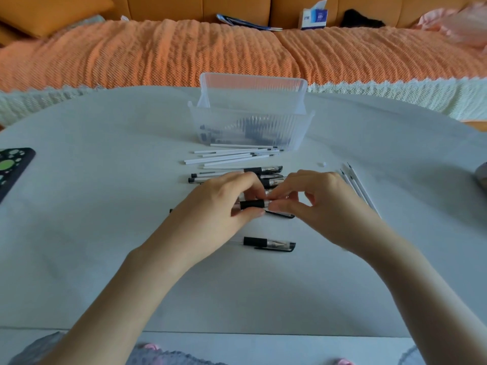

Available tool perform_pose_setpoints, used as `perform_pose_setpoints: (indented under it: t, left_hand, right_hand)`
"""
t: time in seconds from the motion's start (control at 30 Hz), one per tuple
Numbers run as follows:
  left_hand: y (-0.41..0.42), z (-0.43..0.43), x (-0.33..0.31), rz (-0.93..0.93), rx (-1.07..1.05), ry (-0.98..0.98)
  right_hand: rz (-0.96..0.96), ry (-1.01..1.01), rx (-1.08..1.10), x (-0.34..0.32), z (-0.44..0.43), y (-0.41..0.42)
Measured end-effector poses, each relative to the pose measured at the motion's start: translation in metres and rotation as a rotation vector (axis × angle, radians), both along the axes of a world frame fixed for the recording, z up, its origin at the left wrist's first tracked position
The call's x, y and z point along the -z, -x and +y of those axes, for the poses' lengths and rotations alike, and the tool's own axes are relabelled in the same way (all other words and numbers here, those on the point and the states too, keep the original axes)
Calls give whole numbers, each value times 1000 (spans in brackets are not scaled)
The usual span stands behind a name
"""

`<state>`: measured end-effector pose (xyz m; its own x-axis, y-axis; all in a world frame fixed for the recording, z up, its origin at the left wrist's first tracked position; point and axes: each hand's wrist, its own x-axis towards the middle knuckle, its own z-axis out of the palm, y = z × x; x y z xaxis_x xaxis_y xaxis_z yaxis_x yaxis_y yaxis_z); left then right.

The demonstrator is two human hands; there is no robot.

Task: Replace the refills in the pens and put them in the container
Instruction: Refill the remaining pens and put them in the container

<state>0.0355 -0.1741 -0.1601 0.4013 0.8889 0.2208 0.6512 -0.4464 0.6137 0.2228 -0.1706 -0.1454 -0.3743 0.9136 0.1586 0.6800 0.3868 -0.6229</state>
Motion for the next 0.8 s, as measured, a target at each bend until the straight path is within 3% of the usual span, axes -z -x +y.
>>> perform_pose_setpoints:
  t: [0.5,0.8]
  left_hand:
    - [4,1,-1,36,-78,-90]
    - [4,0,-3,25,-69,-27]
  right_hand:
    - [-26,-19,48,1,1,-3]
    - [-54,-20,43,4,3,-3]
